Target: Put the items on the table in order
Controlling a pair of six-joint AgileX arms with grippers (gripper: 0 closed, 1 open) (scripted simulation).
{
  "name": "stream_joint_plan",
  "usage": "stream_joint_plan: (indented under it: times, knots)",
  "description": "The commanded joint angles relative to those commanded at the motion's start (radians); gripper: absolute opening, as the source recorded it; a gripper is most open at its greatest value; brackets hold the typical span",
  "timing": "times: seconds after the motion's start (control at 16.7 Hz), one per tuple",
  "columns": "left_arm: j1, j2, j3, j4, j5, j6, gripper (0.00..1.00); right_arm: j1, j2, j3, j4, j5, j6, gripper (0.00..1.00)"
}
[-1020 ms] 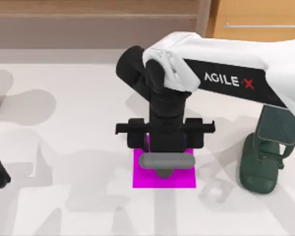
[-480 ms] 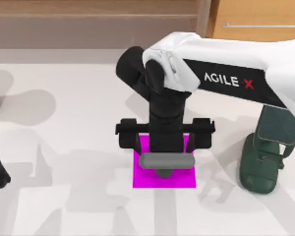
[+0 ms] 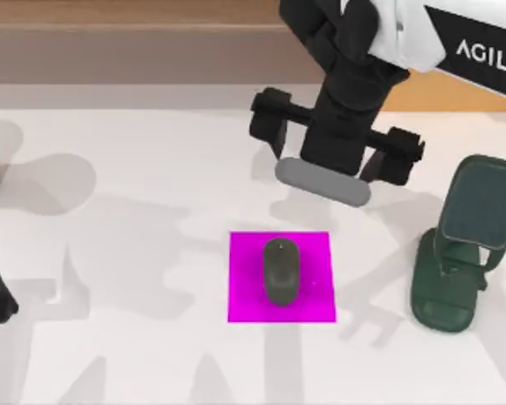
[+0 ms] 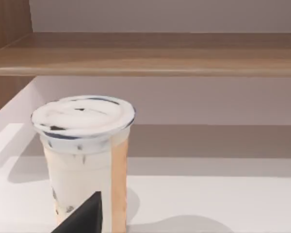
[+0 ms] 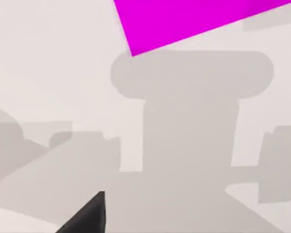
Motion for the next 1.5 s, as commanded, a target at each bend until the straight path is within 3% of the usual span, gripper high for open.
stream_joint_plan:
  times: [0.48,1.02,1.26,1.5]
  knots:
    - [0.0,0.0,0.0,0.0,0.0,0.0,1.0,-0.532,-0.314,-0.119,0.03,-0.004,0.32,1.0]
    - [0.0,0.0,0.0,0.0,0.0,0.0,1.0,-1.14,-0.61,-0.745,0.038,-0.02,0.717,1.0]
    - [0.0,0.0,0.0,0.0,0.0,0.0,1.0,-1.3,-0.688,-0.951,0.047,-0.03,0.832,1.0]
    - [0.0,0.0,0.0,0.0,0.0,0.0,1.0,-1.337,-0.704,-0.998,0.048,-0.033,0.856,1.0]
